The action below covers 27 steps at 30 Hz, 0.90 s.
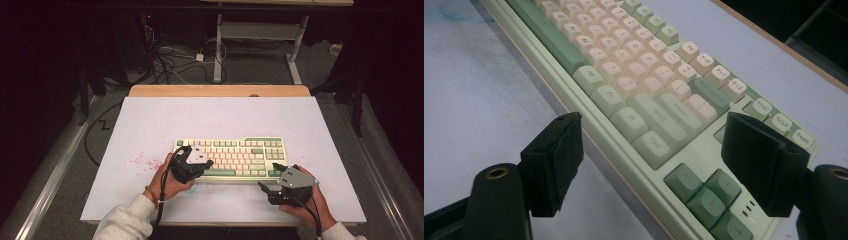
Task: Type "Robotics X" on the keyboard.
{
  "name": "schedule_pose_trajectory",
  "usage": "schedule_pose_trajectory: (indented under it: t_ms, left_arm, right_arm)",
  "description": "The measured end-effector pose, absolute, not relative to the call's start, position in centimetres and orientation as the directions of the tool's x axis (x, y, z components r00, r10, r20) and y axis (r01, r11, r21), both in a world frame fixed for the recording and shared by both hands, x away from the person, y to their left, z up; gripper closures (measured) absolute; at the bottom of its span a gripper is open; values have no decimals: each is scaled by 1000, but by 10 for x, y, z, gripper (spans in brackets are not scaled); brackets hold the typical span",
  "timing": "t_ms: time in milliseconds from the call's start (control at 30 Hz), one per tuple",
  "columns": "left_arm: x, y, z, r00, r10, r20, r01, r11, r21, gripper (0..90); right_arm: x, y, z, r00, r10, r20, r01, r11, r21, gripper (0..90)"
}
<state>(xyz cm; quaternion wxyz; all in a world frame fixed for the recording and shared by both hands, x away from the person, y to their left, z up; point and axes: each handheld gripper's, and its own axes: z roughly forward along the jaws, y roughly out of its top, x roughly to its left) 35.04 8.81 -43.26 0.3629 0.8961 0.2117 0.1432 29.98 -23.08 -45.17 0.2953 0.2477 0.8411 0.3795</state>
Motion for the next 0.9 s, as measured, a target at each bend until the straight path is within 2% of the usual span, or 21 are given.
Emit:
schedule_pose_trajectory:
  t_ms: [900]
  left_arm:
    - [351,77,-447,882,452,135,265,-710,653,874]
  right_arm:
    - [299,-229,-453,-710,633,-309,192,596,779,250]
